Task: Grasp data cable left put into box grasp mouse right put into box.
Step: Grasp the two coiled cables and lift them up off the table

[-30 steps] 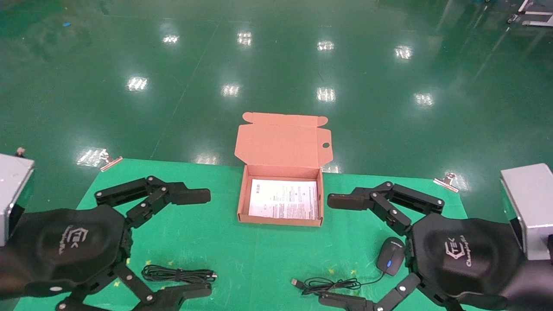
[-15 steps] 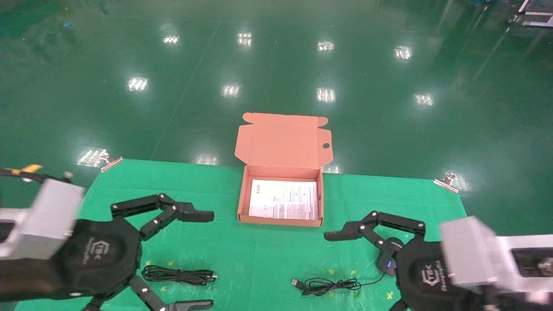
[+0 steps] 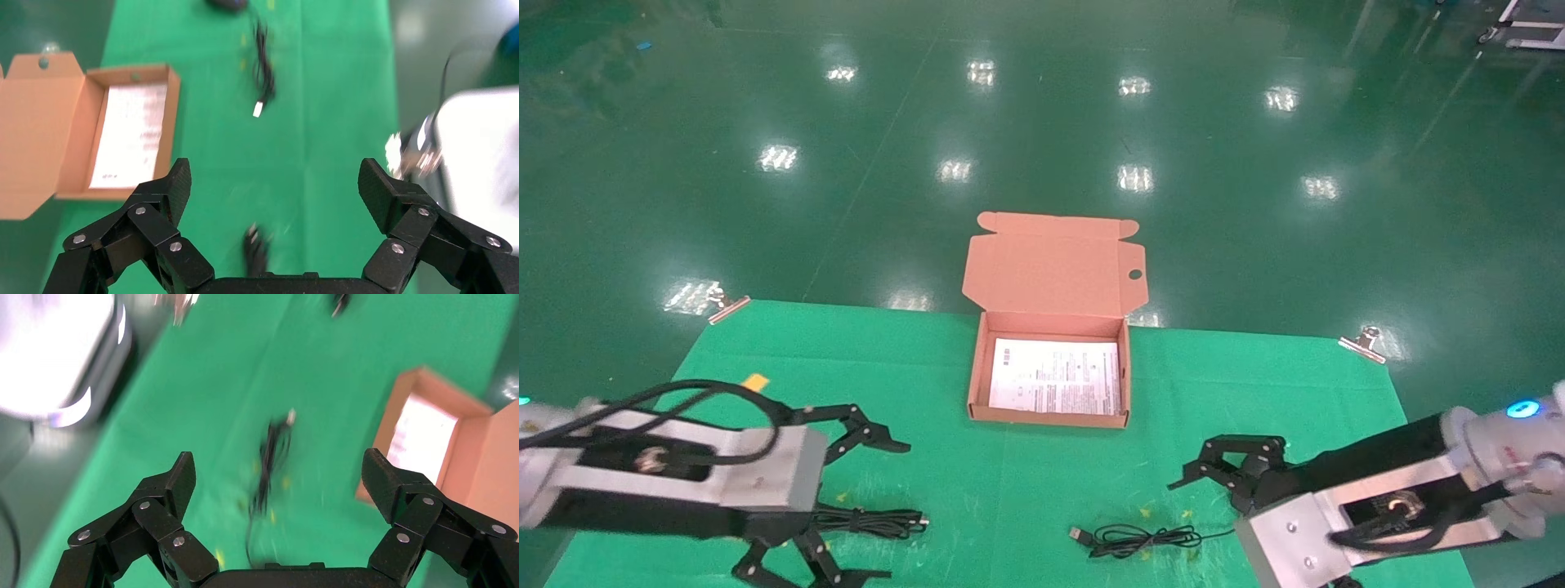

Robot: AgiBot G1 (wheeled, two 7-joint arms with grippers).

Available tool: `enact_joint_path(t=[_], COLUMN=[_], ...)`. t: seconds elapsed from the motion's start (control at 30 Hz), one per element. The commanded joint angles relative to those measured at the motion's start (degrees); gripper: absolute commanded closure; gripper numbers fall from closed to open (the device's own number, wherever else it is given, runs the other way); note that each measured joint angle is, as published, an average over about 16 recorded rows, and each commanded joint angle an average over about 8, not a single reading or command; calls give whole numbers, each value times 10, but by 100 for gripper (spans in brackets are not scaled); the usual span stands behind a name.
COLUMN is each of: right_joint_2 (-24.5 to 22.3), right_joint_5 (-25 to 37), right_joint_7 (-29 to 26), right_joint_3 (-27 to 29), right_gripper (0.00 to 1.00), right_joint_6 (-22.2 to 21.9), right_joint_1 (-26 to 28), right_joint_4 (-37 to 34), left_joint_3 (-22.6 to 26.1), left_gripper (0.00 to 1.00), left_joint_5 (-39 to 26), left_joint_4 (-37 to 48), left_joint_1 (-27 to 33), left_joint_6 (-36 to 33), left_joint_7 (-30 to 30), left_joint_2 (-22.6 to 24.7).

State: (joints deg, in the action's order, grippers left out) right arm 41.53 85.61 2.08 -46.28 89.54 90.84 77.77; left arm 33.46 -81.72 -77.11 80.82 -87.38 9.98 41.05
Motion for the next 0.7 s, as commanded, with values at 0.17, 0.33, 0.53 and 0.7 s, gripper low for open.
enact_joint_path(t=[0.17, 0.33, 0.53, 0.7], right_joint_2=[36, 59, 73, 75], right_joint_5=[94, 149, 196, 223], right_joint_7=[25, 20, -2, -25], right_joint_3=[-79, -114, -131, -136], right_gripper=[0, 0, 0, 0], right_joint_6=[-11, -31, -74, -121], right_joint_1=[41, 40, 13, -24], right_joint_4=[1, 1, 0, -2], left_joint_3=[49, 82, 109, 126], left_gripper=[0, 0, 0, 0], left_joint_5=[-111, -194, -277, -334], left_joint_4=[-4, -5, -4, -1], left_joint_1=[29, 22, -3, -24], left_joint_6=[17, 48, 87, 114], left_joint_7=[-29, -43, -26, -2], left_joint_2=[34, 58, 79, 92])
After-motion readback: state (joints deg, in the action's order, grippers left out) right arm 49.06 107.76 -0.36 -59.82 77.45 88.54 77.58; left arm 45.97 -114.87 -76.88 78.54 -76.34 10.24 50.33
